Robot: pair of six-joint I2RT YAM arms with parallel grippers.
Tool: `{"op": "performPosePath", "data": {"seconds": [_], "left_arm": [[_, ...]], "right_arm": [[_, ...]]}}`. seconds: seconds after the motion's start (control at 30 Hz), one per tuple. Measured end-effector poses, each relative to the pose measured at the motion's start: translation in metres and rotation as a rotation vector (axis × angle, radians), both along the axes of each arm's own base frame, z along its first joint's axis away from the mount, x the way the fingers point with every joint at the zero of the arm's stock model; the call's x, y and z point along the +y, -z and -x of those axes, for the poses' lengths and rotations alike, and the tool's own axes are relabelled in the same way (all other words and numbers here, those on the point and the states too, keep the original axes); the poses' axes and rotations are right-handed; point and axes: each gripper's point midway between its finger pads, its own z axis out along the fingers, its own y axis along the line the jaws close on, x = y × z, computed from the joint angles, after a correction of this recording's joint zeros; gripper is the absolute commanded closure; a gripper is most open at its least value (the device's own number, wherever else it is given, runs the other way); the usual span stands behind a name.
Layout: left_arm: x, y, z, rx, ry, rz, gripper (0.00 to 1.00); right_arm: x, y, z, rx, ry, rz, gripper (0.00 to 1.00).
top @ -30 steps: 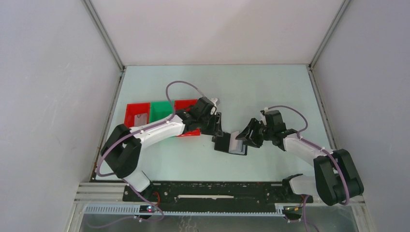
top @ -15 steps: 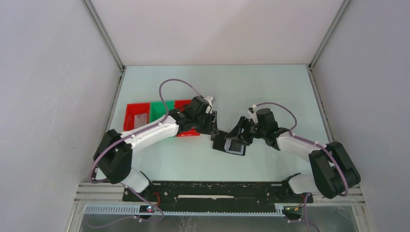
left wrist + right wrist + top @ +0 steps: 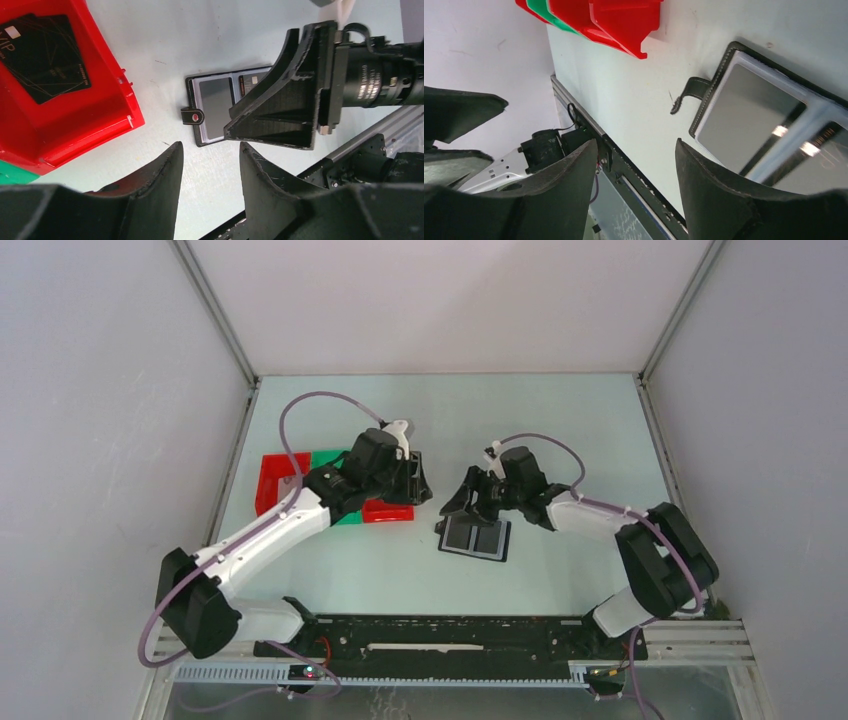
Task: Take the credit cards out of the card holder
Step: Remove the credit card from the card holder.
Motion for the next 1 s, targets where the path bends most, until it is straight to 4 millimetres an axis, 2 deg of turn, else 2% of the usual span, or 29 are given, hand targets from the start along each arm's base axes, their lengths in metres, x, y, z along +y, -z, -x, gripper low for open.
{"op": "performPosePath", "data": {"seconds": [0.13, 0.27, 0.37, 0.5, 0.6, 0.83, 1.0], "left_arm": [[-0.006, 0.002, 0.005, 0.021, 0.031, 0.014, 0.49], [-0.025, 0.019, 0.016, 0.079, 0.103, 0.013, 0.53], [-0.046, 0.040, 0.028, 0.155, 0.160, 0.014, 0.55], [-0.075, 0.053, 0.031, 0.215, 0.206, 0.088, 0.55], [-0.093, 0.063, 0.028, 0.256, 0.220, 0.140, 0.54], [-0.112, 0.095, 0.029, 0.362, 0.232, 0.182, 0.54], [-0.117, 0.117, 0.030, 0.421, 0.221, 0.182, 0.54]], "right_arm": [[-0.020, -0.014, -0.004, -0.041, 0.048, 0.036, 0.33], [-0.059, -0.027, -0.013, -0.098, 0.154, 0.062, 0.37], [-0.093, -0.012, -0.013, -0.074, 0.245, 0.113, 0.45], [-0.121, 0.020, 0.000, 0.017, 0.306, 0.175, 0.55], [-0.129, 0.037, 0.013, 0.072, 0.310, 0.206, 0.55], [-0.127, 0.042, 0.013, 0.086, 0.301, 0.203, 0.56], [-0.120, 0.047, 0.013, 0.095, 0.277, 0.190, 0.56]]}}
